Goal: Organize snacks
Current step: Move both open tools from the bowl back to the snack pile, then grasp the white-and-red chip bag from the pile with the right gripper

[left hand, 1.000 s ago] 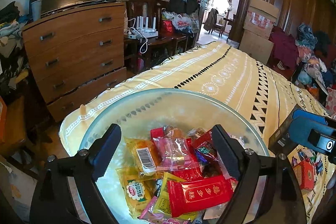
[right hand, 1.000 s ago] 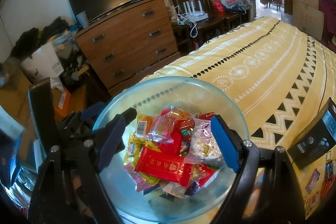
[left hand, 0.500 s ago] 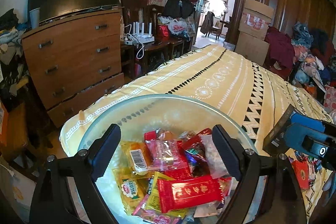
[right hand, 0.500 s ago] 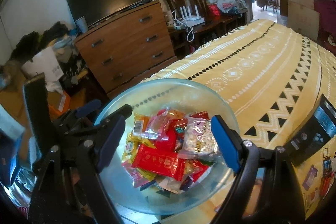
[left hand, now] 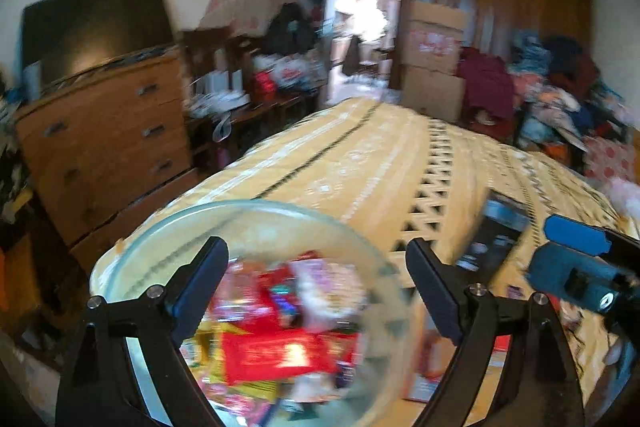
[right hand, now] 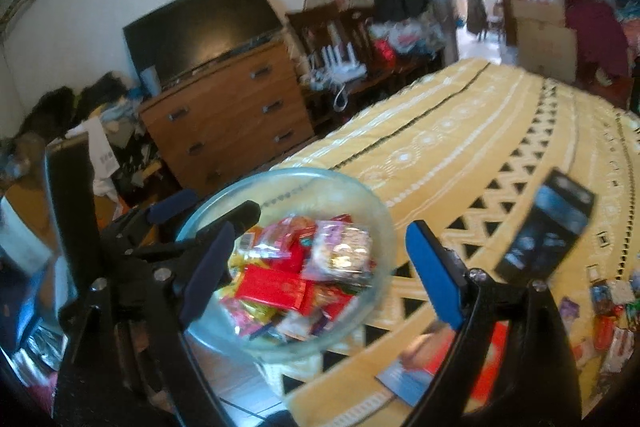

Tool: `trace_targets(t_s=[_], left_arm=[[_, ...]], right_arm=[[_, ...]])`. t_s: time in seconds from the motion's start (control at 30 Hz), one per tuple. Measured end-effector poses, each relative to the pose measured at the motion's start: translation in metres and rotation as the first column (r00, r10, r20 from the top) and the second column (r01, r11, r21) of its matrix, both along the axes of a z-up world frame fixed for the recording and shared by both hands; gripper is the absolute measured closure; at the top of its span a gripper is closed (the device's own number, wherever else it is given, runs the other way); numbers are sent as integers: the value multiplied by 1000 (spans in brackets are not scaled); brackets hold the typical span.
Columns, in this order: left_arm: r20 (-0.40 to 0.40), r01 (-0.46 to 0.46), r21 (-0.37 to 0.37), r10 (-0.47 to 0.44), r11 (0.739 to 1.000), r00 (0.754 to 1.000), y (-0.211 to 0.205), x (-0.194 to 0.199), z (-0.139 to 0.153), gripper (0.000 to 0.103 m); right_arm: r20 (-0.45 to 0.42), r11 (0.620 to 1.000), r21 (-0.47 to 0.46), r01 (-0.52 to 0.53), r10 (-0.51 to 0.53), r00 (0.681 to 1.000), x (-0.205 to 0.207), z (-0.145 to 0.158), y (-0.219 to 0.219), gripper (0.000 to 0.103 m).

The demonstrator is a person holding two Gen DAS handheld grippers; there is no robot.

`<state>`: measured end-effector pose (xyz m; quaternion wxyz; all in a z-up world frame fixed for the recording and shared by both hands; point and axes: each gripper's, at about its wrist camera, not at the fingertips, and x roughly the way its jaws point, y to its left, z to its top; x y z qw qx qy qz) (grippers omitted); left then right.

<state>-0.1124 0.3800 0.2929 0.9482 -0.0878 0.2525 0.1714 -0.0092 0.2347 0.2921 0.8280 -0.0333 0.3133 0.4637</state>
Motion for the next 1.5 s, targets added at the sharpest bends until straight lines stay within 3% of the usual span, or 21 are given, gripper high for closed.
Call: trace_targets(t_s=[0.13, 0.3, 0.37, 0.4, 0.43, 0.5, 0.57, 0.7, 0.87, 0.97, 1.13, 1.23, 1.33, 1.43, 1.5], left_arm=[[65, 183, 43, -185, 982, 980, -73, -3, 14, 11], [87, 430, 41, -432, 902, 897, -174, 12, 16, 10], [69, 508, 27, -508, 861, 858, -213, 23, 7, 10], [53, 550, 12, -550, 835, 834, -236, 32, -2, 10], [45, 579, -2, -578, 815, 815, -250, 37, -9, 10], [29, 622, -23, -621, 783, 783, -276, 48, -27, 10], [11, 647, -53, -647, 761, 762, -295, 60, -49, 10], [-28, 670, -107, -676, 735, 737, -329, 83, -90, 10], [-71, 697, -124, -707, 706, 703, -357, 110, -135, 10], [-94, 712, -136, -724, 689, 683, -365, 122, -159, 10], [-144, 698, -173, -719, 695, 680, -361, 137, -190, 10], [-156, 683, -196, -710, 703, 686, -356, 141, -201, 10], [-142, 683, -209, -713, 700, 687, -352, 138, -199, 10], [-128, 676, -228, -709, 701, 693, -347, 133, -192, 10], [-123, 668, -235, -703, 707, 701, -341, 127, -188, 10]], right_arm=[[27, 996, 42, 83, -85, 996, -13, -16, -73, 14], [-61, 952, 36, 304, -302, 951, 8, -59, -198, 15], [-86, 912, -5, 410, -409, 908, 29, -78, -253, 16], [-99, 893, -20, 450, -449, 888, 41, -87, -275, 21], [-129, 871, -36, 490, -491, 862, 57, -98, -300, 27], [-200, 822, -90, 563, -569, 798, 95, -126, -352, 50], [-190, 775, -174, 608, -632, 751, 140, -147, -393, 53], [-183, 734, -257, 629, -676, 714, 233, -168, -439, 53], [-177, 722, -358, 592, -675, 717, 355, -200, -463, 53], [-181, 721, -381, 579, -672, 718, 405, -221, -471, 53], [-271, 737, -374, 564, -668, 693, 453, -258, -486, 52], [-355, 790, -319, 524, -612, 707, 437, -271, -480, 51], [-428, 871, -293, 394, -488, 761, 394, -276, -454, 50], [-400, 899, -351, 263, -398, 826, 336, -274, -415, 50], [-443, 923, -313, 223, -350, 825, 296, -269, -400, 50]])
